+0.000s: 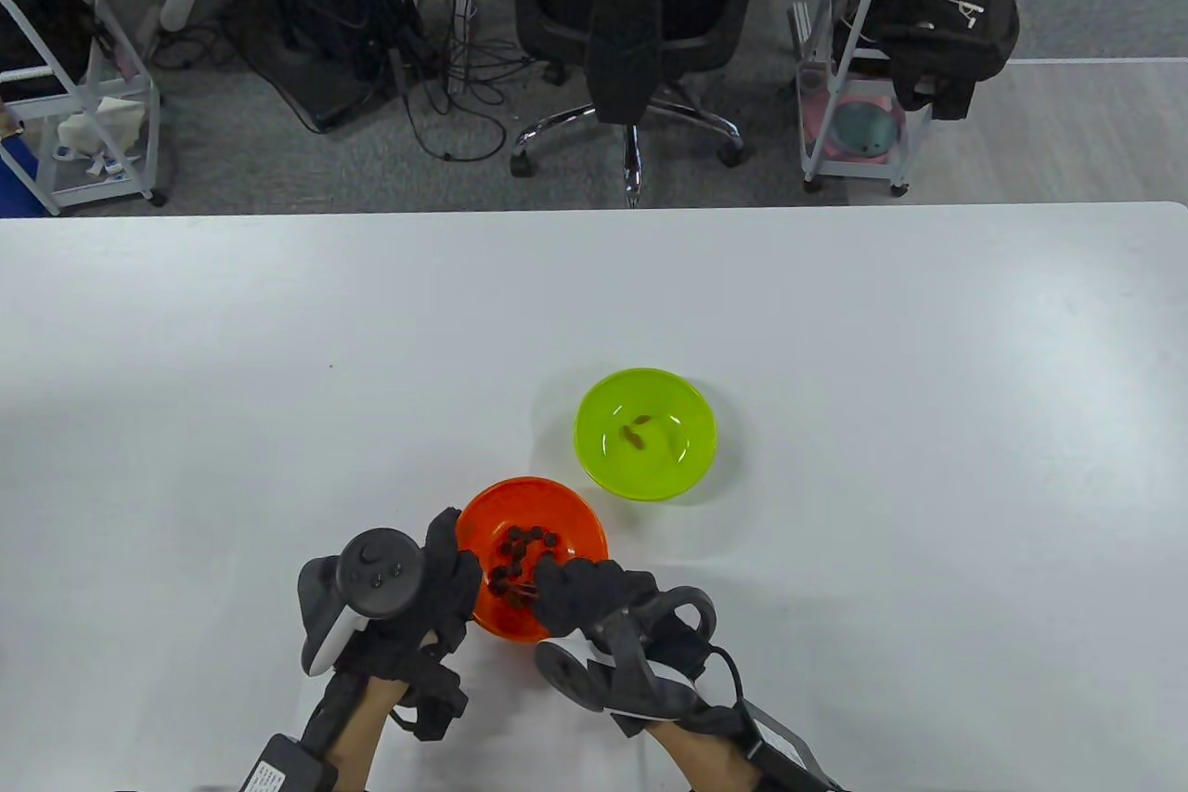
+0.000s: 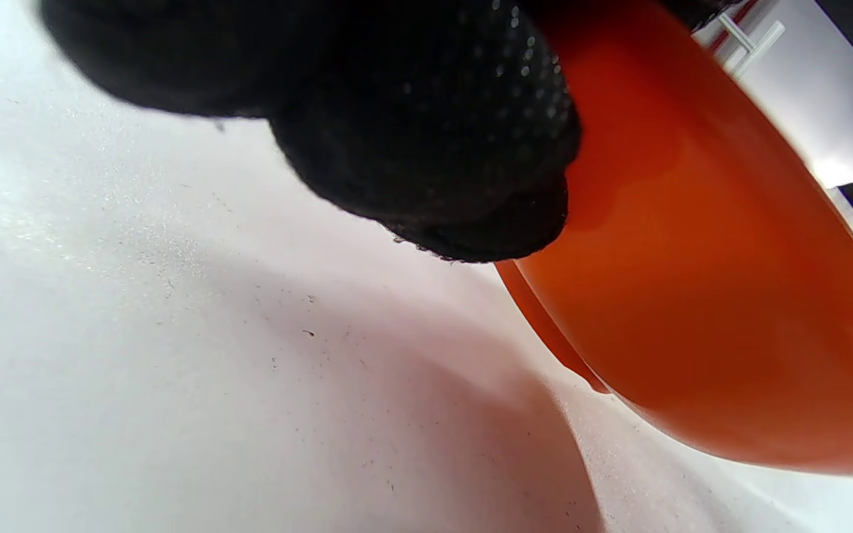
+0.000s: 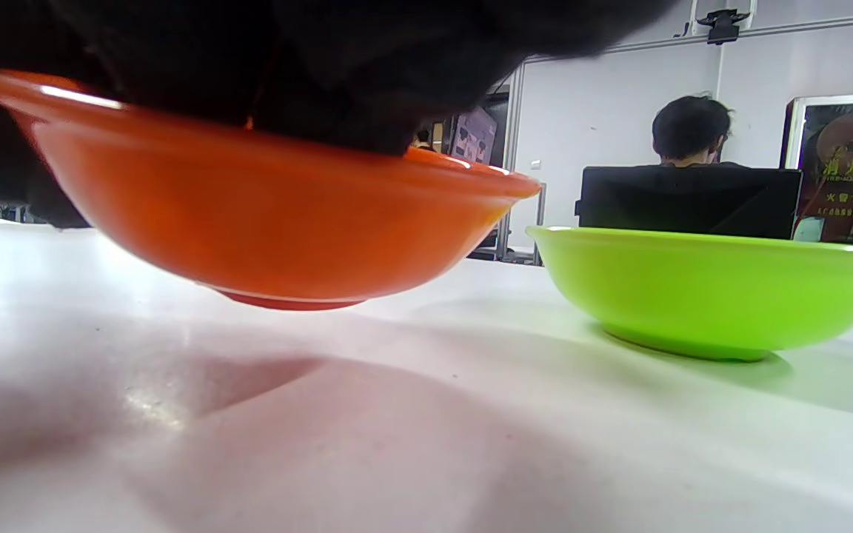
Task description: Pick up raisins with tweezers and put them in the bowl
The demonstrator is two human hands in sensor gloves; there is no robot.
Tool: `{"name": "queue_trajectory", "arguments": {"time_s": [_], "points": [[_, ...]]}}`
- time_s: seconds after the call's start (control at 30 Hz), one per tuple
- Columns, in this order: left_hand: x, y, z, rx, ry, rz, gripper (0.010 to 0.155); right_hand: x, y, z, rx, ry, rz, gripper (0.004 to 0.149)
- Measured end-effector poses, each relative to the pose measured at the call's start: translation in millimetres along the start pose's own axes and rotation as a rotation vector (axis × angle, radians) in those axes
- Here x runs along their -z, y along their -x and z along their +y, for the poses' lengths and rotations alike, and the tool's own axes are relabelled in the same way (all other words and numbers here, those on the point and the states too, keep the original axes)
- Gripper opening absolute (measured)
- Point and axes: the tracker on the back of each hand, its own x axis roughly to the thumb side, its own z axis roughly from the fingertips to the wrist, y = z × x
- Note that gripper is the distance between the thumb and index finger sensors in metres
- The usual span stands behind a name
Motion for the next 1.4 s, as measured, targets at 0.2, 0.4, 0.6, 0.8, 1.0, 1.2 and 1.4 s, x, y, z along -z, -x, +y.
{"name": "queue_trajectory", "arguments": {"time_s": [0.2, 0.4, 0.6, 0.8, 1.0, 1.2, 1.4], "points": [[0, 1, 1, -0.008, -0.003, 0.006, 0.058, -2, 7, -3, 0.031, 0.031, 0.021, 0.039], [0, 2, 4, -0.017, -0.008, 0.013, 0.058, -4, 16, -7, 0.072, 0.109, 0.064, 0.039], [0, 3, 5, -0.019, -0.007, 0.018, 0.059, -5, 32, -11, 0.111, 0.193, 0.136, 0.039], [1, 3, 6, -0.018, -0.003, 0.022, 0.059, -4, 56, -15, 0.159, 0.241, 0.234, 0.04], [1, 2, 6, -0.013, 0.001, 0.023, 0.059, -6, 88, -13, 0.188, 0.264, 0.361, 0.04], [1, 2, 5, -0.014, 0.006, 0.024, 0.059, -5, 111, 0, 0.177, 0.229, 0.459, 0.04], [2, 2, 5, -0.011, 0.007, 0.025, 0.059, -4, 122, 12, 0.144, 0.188, 0.507, 0.04]]}}
